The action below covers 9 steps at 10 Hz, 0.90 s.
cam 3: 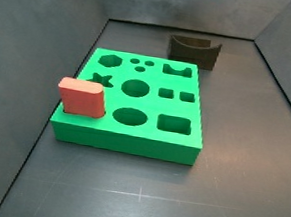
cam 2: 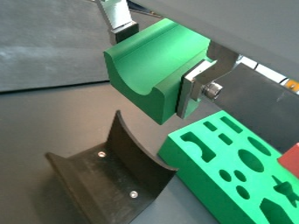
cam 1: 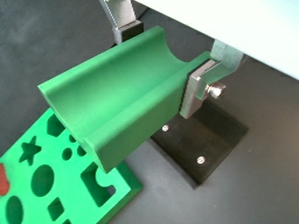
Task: Pick up the arch object. Move up. Place the arch object on the fixture. Regrasp the arch object. Move to above the board. Insert the arch object.
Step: Place the arch object on the fixture.
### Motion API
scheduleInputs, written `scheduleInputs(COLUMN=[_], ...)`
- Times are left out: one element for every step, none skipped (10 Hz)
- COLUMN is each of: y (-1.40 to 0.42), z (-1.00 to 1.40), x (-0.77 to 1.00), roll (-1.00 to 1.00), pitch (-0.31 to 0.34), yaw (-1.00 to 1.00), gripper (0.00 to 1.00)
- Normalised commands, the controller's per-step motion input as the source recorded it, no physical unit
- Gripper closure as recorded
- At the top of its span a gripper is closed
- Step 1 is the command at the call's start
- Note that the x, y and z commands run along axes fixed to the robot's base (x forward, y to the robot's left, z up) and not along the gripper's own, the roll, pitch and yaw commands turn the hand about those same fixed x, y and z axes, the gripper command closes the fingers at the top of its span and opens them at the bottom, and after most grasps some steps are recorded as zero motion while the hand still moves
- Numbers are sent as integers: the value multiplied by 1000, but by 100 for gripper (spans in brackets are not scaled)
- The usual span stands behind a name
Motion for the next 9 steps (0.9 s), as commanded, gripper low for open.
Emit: scheduleInputs(y=[68,77,77,87,93,98,102,115,113], z=[-1000,-1000,-1000,-1000,-1000,-1000,-1000,-1000,-1000], x=[102,111,118,132,139,147,154,168,179], roll=[-1000,-1000,-1000,-1000,-933,-765,-653,-371,-233], pitch=[-3,11,21,26,19,13,6,7,12], yaw=[-171,-166,-162,-166,-163,-142,-130,-103,-89], gripper=[100,100,100,100,100,100,100,100,100])
